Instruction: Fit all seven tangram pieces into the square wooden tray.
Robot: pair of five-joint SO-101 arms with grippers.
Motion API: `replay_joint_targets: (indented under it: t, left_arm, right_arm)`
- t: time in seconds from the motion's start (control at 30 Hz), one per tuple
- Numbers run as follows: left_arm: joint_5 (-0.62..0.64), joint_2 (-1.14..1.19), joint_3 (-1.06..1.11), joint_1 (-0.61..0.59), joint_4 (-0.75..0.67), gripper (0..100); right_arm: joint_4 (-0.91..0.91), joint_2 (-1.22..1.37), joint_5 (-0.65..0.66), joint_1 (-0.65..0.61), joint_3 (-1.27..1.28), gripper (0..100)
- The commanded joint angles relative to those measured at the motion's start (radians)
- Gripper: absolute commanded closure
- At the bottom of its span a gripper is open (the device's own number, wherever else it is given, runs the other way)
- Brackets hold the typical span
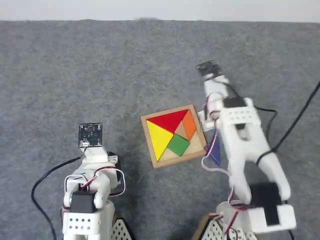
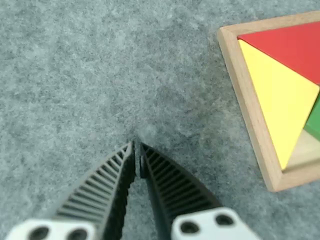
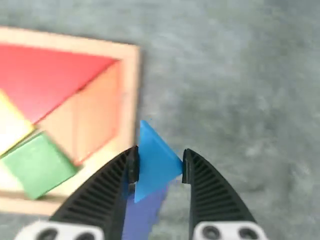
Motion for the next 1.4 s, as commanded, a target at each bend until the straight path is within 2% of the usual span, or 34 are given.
replay_joint_targets:
  t: [0.0, 0.27, 0.6, 0.93, 1.2, 1.37]
  left_arm:
    - [-0.011, -0.020, -0.012, -0.006, 0.002, 99]
    - [-0.011, -0.020, -0.012, -0.006, 0.002, 99]
    - [-0.011, -0.020, -0.012, -0.006, 0.002, 99]
    - [-0.011, -0.020, -0.012, -0.006, 0.002, 99]
    - [-0.011, -0.020, -0.012, -0.006, 0.002, 99]
    - [-0.011, -0.020, -0.012, -0.006, 0.002, 99]
  right_arm:
    - [-0.015, -0.079, 0.066, -0.094, 0.015, 93.0]
    - [0.058, -0.074, 0.163, -0.240, 0.026, 93.0]
    - [0.051, -0.074, 0.353, -0.392, 0.072, 93.0]
    - [-0.007, -0.073, 0.384, -0.427, 0.069, 92.9]
    - [-0.007, -0.073, 0.503, -0.429, 0.069, 92.9]
    - [-0.004, -0.073, 0.552, -0.484, 0.072, 92.9]
